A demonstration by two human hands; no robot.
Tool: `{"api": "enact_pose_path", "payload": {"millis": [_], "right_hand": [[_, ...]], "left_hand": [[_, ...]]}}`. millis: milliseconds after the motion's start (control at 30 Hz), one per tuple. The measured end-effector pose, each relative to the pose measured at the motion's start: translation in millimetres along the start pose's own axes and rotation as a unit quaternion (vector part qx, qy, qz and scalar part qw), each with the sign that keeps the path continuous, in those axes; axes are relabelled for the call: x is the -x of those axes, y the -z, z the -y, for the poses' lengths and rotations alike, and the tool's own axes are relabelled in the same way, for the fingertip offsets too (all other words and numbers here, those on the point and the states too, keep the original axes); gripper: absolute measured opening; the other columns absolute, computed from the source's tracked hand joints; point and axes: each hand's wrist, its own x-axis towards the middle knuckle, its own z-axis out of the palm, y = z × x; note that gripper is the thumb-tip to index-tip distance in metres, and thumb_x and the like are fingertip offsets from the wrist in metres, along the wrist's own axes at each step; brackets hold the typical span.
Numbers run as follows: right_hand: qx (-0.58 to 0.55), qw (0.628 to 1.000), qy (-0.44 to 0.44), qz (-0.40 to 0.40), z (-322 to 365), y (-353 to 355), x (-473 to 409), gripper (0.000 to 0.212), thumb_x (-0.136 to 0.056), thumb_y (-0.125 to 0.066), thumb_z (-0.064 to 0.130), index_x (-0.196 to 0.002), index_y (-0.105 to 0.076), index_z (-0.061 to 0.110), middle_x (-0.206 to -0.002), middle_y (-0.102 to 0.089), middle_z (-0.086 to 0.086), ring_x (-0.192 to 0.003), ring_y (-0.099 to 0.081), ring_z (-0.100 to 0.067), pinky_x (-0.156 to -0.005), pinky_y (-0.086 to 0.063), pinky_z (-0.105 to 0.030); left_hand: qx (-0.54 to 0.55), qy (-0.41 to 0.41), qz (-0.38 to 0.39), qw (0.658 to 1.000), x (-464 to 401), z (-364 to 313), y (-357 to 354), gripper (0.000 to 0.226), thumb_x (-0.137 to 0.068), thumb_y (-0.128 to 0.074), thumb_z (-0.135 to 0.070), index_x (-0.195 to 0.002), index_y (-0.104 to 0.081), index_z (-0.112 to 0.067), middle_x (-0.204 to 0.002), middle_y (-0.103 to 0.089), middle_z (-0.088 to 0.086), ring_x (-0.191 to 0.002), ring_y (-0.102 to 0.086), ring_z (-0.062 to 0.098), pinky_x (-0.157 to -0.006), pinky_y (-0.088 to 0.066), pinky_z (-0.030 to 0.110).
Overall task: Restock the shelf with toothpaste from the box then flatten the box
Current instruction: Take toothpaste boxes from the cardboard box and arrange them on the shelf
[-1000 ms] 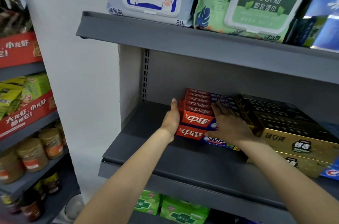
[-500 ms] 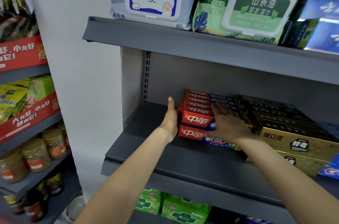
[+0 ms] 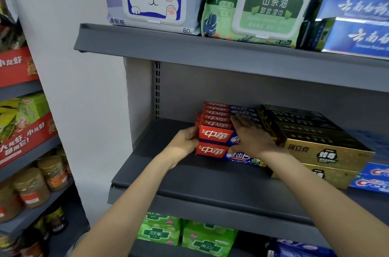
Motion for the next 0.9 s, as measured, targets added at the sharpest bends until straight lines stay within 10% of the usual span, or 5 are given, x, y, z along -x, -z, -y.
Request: {"api": "enact_pose_path", "payload": {"millis": [367, 533, 700, 900], "right_hand": [[0.004, 1.000, -0.002, -0.005, 2.0, 0.2, 1.9, 0.106, -0.081, -0.069, 0.041, -0.151, 0.007, 0.014, -0.160, 0.007, -0.005, -0.147, 0.002, -0.021, -0.118, -0.007, -0.037], [0.060, 0.998, -0.007, -0.029, -3.7, 4.2, 14.6, 0.111, -0.080, -0.069, 0.042, -0.150, 0.012, 0.012, -0.158, 0.013, -0.011, -0.147, 0.009, -0.024, -0.118, -0.001, -0.035], [0.081, 0.995, -0.044, -0.028, -10.2, 5.2, 20.8, 0.105, -0.078, -0.074, 0.028, -0.151, 0.000, 0.010, -0.159, -0.003, -0.012, -0.147, -0.007, -0.027, -0.116, -0.021, -0.039], [0.081, 0.995, -0.055, -0.037, -8.6, 0.2, 18.8, 0.096, -0.079, -0.073, 0.018, -0.150, -0.009, 0.010, -0.156, -0.015, -0.011, -0.145, -0.015, -0.028, -0.106, -0.038, -0.043]], "left_hand": [[-0.236, -0.083, -0.069, 0.966, -1.6, -0.9, -8.5, 0.078, -0.084, -0.069, -0.017, -0.148, -0.026, -0.021, -0.149, -0.037, 0.003, -0.138, -0.035, 0.019, -0.111, -0.031, 0.034], [-0.578, -0.218, -0.034, 0.786, -10.7, -23.7, -12.4, 0.099, -0.083, -0.069, -0.033, -0.152, 0.001, -0.023, -0.160, 0.008, -0.004, -0.147, 0.008, 0.015, -0.116, 0.004, 0.028], [-0.670, -0.192, -0.004, 0.718, -21.7, -33.6, -21.6, 0.100, -0.082, -0.068, -0.037, -0.152, 0.001, -0.018, -0.161, -0.001, 0.001, -0.148, -0.002, 0.018, -0.118, -0.004, 0.030], [-0.684, -0.160, -0.027, 0.711, -20.8, -42.1, -33.8, 0.096, -0.078, -0.075, -0.028, -0.151, -0.013, -0.014, -0.158, -0.019, 0.003, -0.144, -0.022, 0.020, -0.110, -0.031, 0.035]]}}
